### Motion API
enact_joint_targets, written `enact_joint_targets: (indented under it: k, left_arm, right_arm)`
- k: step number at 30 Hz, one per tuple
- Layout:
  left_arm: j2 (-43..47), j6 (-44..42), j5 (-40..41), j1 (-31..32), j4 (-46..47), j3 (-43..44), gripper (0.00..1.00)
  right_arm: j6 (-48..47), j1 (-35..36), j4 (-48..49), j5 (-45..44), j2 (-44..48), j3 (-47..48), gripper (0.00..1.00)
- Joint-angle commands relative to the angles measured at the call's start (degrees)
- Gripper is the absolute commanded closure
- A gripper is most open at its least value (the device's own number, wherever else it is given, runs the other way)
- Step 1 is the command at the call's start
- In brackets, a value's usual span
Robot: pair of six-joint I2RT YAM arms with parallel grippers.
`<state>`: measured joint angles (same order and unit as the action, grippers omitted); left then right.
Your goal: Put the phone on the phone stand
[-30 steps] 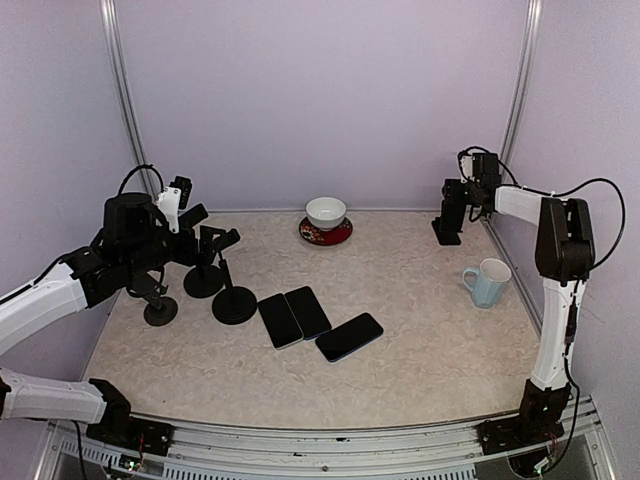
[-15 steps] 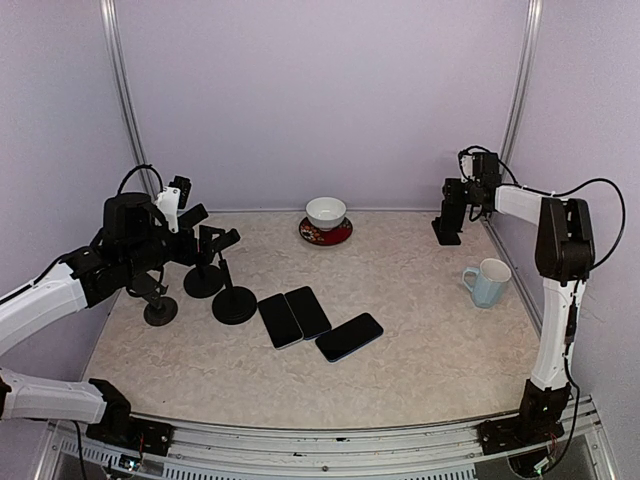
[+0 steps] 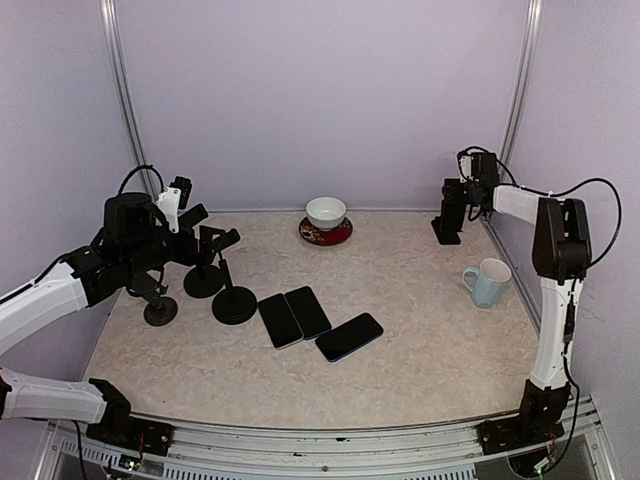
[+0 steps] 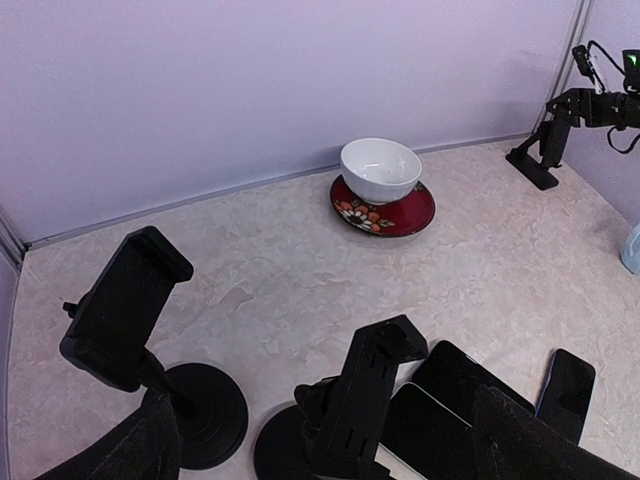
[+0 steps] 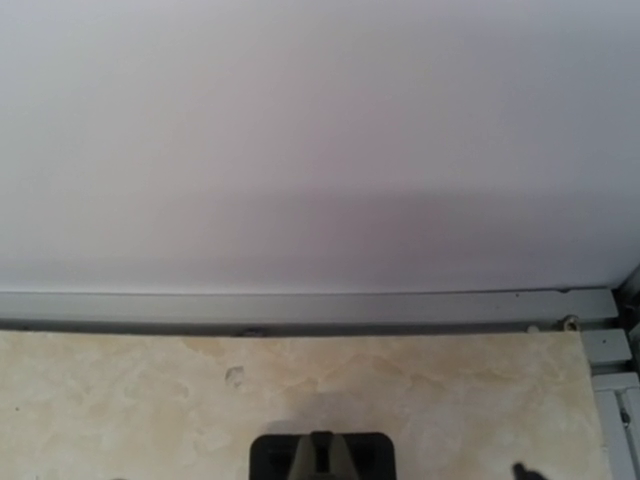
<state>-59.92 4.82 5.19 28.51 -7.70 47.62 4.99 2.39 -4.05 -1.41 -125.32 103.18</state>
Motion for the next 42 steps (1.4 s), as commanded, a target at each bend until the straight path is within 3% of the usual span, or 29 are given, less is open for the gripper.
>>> enact_joint_targets:
  k: [1,7,16,30,42]
  left_arm:
    - [-0.1,0.0,-0.6,-0.6,1.6,-0.2,0.01]
    - [-0.1,0.1,-0.6,-0.7,1.6,-0.2,0.01]
    - [-0.2,0.2,-0.8,-0.8,1.6,-0.2,0.01]
    - [-0.3,0.1,-0.7,-0.8,1.6,-0.2,0.01]
    - [-0.6,0.1,-0.7,-1.0,1.6,-0.2,0.01]
  right_arm:
    - [-0.2,-0.7,0.3,-0.5,-1.8,3.2,0.48]
    - [-0.3,-0.8,-0.3,-0.2,-2.5,3.8,0.46]
    - [-0.4,-0.8,-2.5,0.2,-4.5,6.9,0.33]
    - [0.0,-0.8,-3.2,0.3,-6.5,9.4,0.21]
    - [0.2,-0.7,-3.8,0.4,-7.7,11.4,0.17]
